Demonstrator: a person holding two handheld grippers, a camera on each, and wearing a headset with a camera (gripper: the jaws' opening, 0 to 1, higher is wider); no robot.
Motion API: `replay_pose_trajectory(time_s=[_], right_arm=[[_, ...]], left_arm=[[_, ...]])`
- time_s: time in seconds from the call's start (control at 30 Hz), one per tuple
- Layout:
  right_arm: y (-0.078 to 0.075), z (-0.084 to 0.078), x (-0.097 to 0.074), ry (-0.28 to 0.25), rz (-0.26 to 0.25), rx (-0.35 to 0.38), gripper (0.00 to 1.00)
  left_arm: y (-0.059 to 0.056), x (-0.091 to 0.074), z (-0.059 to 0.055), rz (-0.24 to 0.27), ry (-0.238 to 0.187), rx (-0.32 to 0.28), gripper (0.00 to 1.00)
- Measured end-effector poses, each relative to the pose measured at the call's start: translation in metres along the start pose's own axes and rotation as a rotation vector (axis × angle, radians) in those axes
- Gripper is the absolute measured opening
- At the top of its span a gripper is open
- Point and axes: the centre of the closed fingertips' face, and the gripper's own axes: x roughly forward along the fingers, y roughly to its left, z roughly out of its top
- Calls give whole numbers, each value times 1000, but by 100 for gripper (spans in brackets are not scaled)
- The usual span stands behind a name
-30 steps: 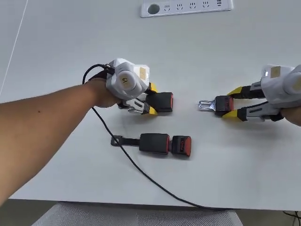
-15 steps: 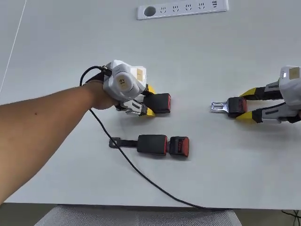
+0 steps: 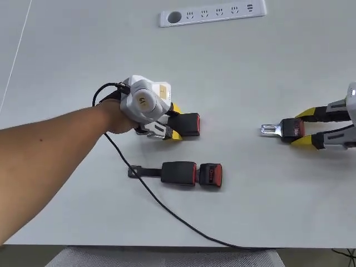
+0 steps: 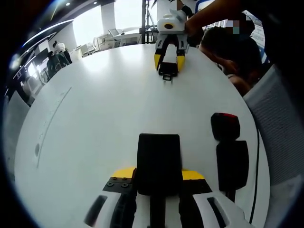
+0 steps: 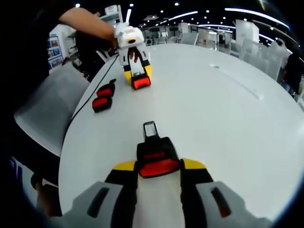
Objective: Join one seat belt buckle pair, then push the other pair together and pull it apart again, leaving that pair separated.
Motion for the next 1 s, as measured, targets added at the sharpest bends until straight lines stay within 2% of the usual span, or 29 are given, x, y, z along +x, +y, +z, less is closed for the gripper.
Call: replay_pose_trajectory(time_s=[0.5, 0.7, 0.83, 1.0], right_arm=[[-6, -8, -4, 13, -7, 12, 35], [-6, -9, -5, 19, 1, 4, 35], [-6, -8, -4, 24, -1, 6, 35], [-5, -7, -3, 32, -10, -13, 35]], left_arm=[[-1, -1, -1, -4, -2, 5, 34], [-1, -1, -1, -13, 10, 9, 35], [-2, -1, -1, -30, 36, 26, 36], [-2, -1, -1, -29, 37, 16, 37]])
